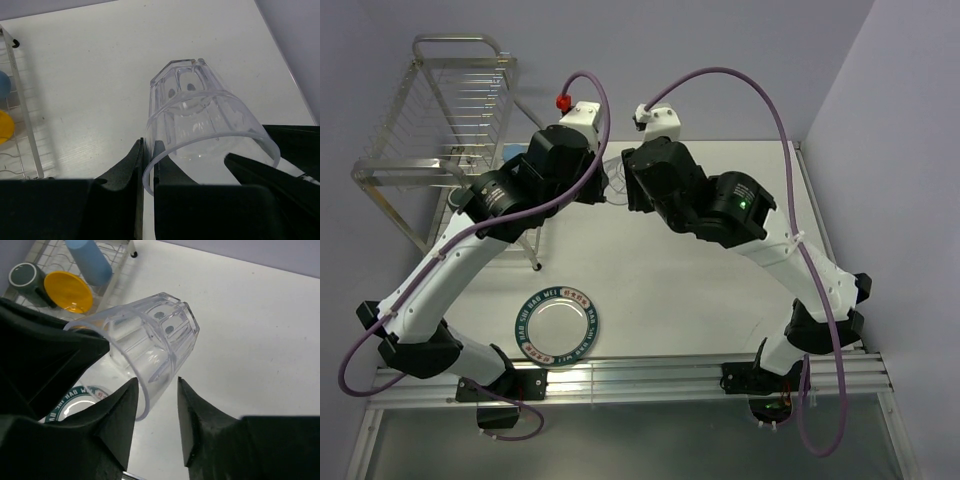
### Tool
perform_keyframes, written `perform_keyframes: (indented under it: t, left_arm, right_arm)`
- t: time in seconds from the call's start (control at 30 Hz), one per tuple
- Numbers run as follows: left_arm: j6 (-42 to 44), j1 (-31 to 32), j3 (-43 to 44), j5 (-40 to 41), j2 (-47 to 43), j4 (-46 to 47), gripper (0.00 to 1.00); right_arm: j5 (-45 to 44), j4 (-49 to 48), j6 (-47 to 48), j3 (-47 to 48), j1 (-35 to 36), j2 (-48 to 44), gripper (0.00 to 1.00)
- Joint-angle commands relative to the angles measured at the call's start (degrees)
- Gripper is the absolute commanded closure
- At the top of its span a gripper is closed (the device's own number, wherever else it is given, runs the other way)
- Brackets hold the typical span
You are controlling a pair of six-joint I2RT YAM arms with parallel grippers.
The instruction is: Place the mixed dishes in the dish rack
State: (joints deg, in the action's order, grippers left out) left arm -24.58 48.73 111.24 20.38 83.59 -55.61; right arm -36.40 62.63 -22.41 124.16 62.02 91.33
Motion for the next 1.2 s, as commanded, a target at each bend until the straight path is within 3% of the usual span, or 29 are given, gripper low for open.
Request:
perform_keyframes:
  t: [0.0,0.1,0.13,0.17,0.27,0.3,0.33,0.37,0.43,0.47,0.63,0.77,0.9,1.0,1.1,1.17]
  left_arm:
    - [-0.38,0.31,2.67,-2.27,-3.17,2.44,1.00]
    - [-0.73,0.31,3.28,-3.33,-3.26,2.27,1.00]
    - [-1.00,0.40,3.80,-4.11,-3.35,2.09,1.00]
    - [-1.09,0.31,3.98,-4.64,-3.35,2.00,1.00]
    - [-1.61,0.23,3.11,-8.15,-4.40,2.79,1.00]
    - [-1.87,0.23,2.93,-9.30,-4.75,3.05,0.92]
    - [-2.66,0.05,2.67,-10.96,-5.28,3.23,0.77]
    - [-3.36,0.05,2.84,-11.33,-5.54,3.06,0.48]
    - [-5.29,0.14,3.89,-11.85,-6.42,2.27,0.29]
    - [-5.74,0.05,4.16,-12.47,-6.95,2.35,0.01]
    - [-10.66,-1.53,7.84,-15.80,-8.98,2.79,0.01]
    - [-15.40,-3.02,9.87,-20.37,-6.96,4.19,0.01]
    - [-21.19,-4.43,8.38,-28.96,-4.15,7.09,0.01]
    - [-24.71,-6.27,7.24,-34.07,-2.74,10.25,0.01]
    - [-28.84,-9.17,4.61,-42.07,-3.08,15.33,0.01]
    - [-30.96,-11.28,2.94,-44.98,-4.22,17.55,0.01]
  right_arm:
    - [-4.73,-0.05,1.14,0.74,0.30,1.39,0.57]
    - [-5.43,-1.28,1.15,-1.36,0.21,1.49,0.67]
    - [-5.43,-1.54,1.06,-1.72,0.21,1.48,0.87]
    - [-5.26,-1.90,0.97,-2.16,0.03,1.22,0.96]
    - [-3.77,-1.99,0.44,-2.52,-1.46,0.35,1.00]
    - [-2.63,-2.07,0.27,-2.87,-2.07,-0.27,1.00]
    - [-1.75,-2.25,-0.08,-3.30,-3.47,-0.80,1.00]
    - [-0.44,-2.51,-0.78,-4.87,-4.53,-2.54,1.00]
    - [5.25,-4.43,-1.31,-7.51,-8.20,-4.92,1.00]
    - [7.64,-5.49,-1.49,-11.09,-9.71,-7.80,1.00]
    - [22.32,-12.34,-2.28,-24.64,-19.90,-17.40,1.00]
    - [43.88,-19.82,-5.35,-35.36,-32.01,-25.30,1.00]
    - [60.10,-24.04,-8.95,-39.95,-37.56,-27.61,1.00]
    - [73.16,-31.23,-15.36,-46.79,-43.00,-30.32,1.00]
    - [86.44,-45.54,-26.60,-56.20,-48.37,-33.58,1.00]
    - [90.09,-55.04,-33.64,-61.22,-49.10,-34.72,1.00]
